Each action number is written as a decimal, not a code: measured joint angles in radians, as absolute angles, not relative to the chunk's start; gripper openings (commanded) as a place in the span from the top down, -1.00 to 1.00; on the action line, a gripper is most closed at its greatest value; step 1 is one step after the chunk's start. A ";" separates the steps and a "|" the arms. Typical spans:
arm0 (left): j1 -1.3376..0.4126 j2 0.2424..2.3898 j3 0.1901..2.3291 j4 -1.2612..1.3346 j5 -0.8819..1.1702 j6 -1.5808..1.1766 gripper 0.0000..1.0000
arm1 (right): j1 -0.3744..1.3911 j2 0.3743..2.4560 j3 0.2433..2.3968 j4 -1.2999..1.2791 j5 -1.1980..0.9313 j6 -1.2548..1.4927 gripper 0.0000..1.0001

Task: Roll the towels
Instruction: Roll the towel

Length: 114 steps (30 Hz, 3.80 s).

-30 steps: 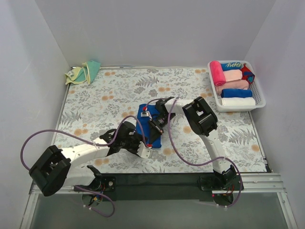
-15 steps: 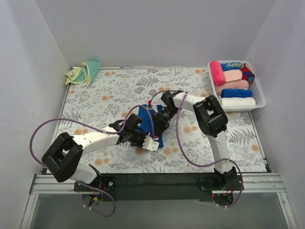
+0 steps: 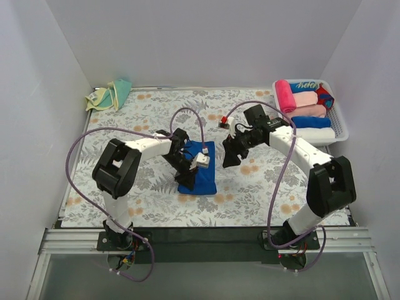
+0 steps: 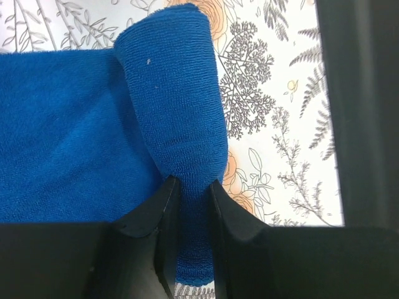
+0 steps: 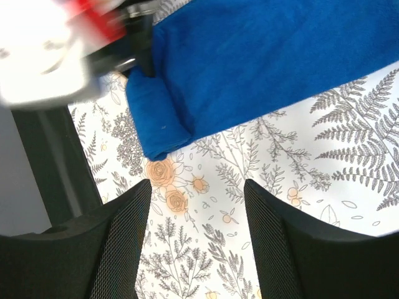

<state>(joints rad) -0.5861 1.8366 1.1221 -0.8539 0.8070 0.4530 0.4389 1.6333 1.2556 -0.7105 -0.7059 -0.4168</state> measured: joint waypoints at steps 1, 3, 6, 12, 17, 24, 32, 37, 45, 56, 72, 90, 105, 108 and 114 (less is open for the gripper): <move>-0.570 1.876 1.158 -0.892 0.834 0.452 0.85 | 0.447 1.601 1.230 -0.690 -0.698 -0.417 -0.11; -0.544 1.952 1.224 -0.964 0.883 0.452 0.80 | 0.471 1.555 1.194 -0.667 -0.670 -0.419 -0.11; -0.513 2.051 1.306 -1.063 0.944 0.456 0.73 | 0.556 1.514 1.153 -0.619 -0.596 -0.421 -0.19; -0.476 2.207 1.438 -1.232 1.030 0.468 0.62 | 0.794 1.516 1.081 -0.474 -0.391 -0.447 -0.34; -0.459 2.274 1.490 -1.306 1.069 0.471 0.56 | 0.936 1.558 0.996 -0.333 -0.223 -0.514 -0.38; -0.451 2.307 1.517 -1.340 1.088 0.472 0.47 | 1.025 1.639 0.916 -0.186 -0.123 -0.595 0.02; -0.430 2.283 1.483 -1.316 1.112 0.464 -0.01 | 1.022 1.647 0.888 -0.118 -0.117 -0.643 0.97; -0.394 2.140 1.414 -1.229 1.063 0.459 -0.75 | 0.986 1.665 0.926 -0.179 -0.218 -0.659 0.97; -0.130 1.795 1.262 -1.010 0.965 0.382 -0.97 | 0.907 1.749 1.050 -0.381 -0.484 -0.638 0.97; -0.052 1.023 0.978 -0.561 0.714 0.238 -0.97 | 0.751 2.065 1.333 -0.671 -0.888 -0.550 0.97; -0.712 0.986 0.573 -0.486 0.449 0.495 -0.57 | 0.641 2.352 1.507 -0.932 -1.222 -0.534 0.97; -0.887 1.302 0.474 -0.045 0.237 0.559 0.18 | 0.641 2.382 1.554 -0.999 -1.210 -0.540 0.97; -0.879 1.393 0.659 -0.314 0.318 0.472 1.00 | 0.624 2.309 1.572 -1.016 -1.096 -0.506 -0.18; -0.879 1.414 0.704 -0.394 0.361 0.435 1.00 | 0.582 2.253 1.614 -1.004 -0.995 -0.502 -0.36; -0.857 1.486 0.803 -0.559 0.496 0.384 1.00 | 0.434 2.098 1.676 -0.929 -0.828 -0.499 -0.67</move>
<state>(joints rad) -0.8566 1.4864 0.8028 -0.5587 0.4965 0.3843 0.4339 2.0975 1.6760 -0.9291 -0.8280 -0.4992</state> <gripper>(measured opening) 0.228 0.748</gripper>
